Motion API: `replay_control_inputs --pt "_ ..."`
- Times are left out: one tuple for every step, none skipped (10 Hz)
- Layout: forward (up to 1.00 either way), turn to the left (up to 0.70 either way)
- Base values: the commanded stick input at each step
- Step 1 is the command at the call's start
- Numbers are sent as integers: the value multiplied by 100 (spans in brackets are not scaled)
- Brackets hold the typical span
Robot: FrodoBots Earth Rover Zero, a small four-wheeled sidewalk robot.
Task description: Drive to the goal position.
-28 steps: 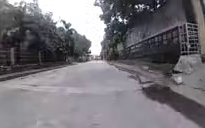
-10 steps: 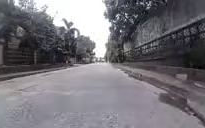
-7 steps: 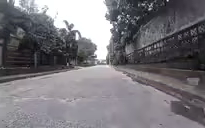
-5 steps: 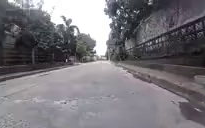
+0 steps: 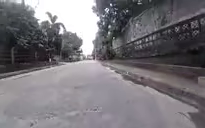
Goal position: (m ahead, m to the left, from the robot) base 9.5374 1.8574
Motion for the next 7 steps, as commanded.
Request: replay_control_inputs --pt "100 0" --pt "100 0" --pt "100 -1" --pt "100 -4" --pt "100 -7" --pt "100 -7" --pt "100 -7"
